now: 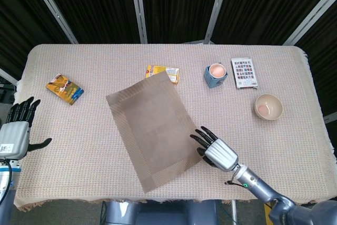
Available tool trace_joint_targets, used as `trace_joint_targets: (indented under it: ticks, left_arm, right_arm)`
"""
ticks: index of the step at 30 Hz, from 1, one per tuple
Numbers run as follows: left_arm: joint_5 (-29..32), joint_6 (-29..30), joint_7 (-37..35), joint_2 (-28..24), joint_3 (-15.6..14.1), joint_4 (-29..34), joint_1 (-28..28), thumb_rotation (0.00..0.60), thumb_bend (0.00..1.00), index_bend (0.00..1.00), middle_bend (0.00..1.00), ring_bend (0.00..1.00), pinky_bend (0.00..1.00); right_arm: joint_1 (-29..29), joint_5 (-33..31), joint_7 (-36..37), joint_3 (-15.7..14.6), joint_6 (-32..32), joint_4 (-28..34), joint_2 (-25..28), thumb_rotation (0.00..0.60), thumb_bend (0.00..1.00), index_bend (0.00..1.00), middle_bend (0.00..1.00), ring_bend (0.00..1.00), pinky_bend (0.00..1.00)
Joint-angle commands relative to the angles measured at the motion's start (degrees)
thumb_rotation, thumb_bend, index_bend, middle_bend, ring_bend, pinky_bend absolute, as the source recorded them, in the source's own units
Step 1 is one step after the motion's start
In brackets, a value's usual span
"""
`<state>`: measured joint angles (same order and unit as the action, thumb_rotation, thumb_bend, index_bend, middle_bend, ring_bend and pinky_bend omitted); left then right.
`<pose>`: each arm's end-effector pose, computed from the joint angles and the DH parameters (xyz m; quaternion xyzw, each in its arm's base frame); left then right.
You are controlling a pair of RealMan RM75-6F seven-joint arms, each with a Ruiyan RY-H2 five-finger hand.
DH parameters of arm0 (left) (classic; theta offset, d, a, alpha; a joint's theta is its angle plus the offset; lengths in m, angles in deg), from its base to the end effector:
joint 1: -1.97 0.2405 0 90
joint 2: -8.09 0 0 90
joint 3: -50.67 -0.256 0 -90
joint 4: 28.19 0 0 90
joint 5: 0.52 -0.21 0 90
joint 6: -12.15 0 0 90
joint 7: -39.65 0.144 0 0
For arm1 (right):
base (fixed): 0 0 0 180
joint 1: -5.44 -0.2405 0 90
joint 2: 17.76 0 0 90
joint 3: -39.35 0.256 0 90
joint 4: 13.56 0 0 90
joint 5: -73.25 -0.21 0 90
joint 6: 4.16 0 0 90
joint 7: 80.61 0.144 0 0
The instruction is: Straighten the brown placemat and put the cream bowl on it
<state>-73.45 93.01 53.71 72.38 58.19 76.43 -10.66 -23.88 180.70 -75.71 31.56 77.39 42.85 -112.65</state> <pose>-0.2641 0.2289 0.1489 -0.5765 -0.4015 -0.3812 0.6010 -0.2337 -0.2521 -0.0210 0.8137 -0.1898 0.4504 0.3148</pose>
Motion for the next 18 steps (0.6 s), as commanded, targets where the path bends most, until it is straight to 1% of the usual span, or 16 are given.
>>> trace_joint_targets:
  ticks: [1,3,5,8,13,18]
  left_arm:
    - [-0.4,0.3,-0.1,-0.1,-0.1,0.4,0.2,0.6,0.0,0.0,0.0,0.0,0.0]
    - [-0.5,0.4,-0.1,-0.2,-0.1,0.4,0.2,0.6,0.0,0.0,0.0,0.0,0.0]
    - [-0.3,0.2,-0.2,-0.3,-0.2,0.4,0.2,0.6,0.0,0.0,0.0,0.0,0.0]
    - [-0.3,-0.1,-0.3,-0.3,-0.2,0.4,0.1,0.6,0.0,0.0,0.0,0.0,0.0]
    - [-0.4,-0.6,-0.2,0.0,-0.1,0.4,-0.2,0.6,0.0,0.0,0.0,0.0,0.0]
    - [0.1,-1.1,0.3,0.4,-0.1,0.0,-0.5,0.6,0.0,0.0,0.0,0.0,0.0]
  right_arm:
    - [2.4,4.9,0.6,-3.7,7.7,0.9,6.3,0.6,0.39,0.74,0.12,0.0,0.0]
    - [3.1,6.1,0.6,-4.2,10.5,-0.4,7.9,0.6,0.39,0.74,0.12,0.0,0.0]
    - [3.6,7.6,-0.1,-4.4,14.0,-3.6,10.0,0.6,0.39,0.74,0.13,0.0,0.0]
    - [2.7,9.0,-1.7,-3.9,15.9,-8.5,11.6,0.6,0.39,0.74,0.13,0.0,0.0]
    - [-0.5,9.9,-3.2,-2.6,15.2,-14.1,12.8,0.6,0.38,0.74,0.14,0.0,0.0]
    - [-6.2,10.5,-4.7,-0.9,11.4,-20.0,12.5,0.6,0.38,0.74,0.14,0.0,0.0]
